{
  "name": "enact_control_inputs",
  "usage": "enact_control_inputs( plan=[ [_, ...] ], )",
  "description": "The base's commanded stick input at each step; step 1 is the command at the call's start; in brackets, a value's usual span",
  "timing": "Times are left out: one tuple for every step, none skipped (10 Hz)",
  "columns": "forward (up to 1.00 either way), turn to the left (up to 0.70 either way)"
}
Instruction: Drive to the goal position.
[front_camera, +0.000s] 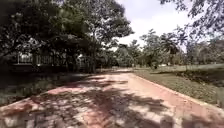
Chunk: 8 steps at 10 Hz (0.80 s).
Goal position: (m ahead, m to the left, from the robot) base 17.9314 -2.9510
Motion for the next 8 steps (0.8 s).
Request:
enact_control_inputs(
  plan=[
    [0.70,0.00],
    [0.70,0.00],
    [0.70,0.00],
    [0.70,0.00],
    [0.70,0.00],
    [0.70,0.00],
    [0.70,0.00],
    [0.70,0.00]
  ],
)
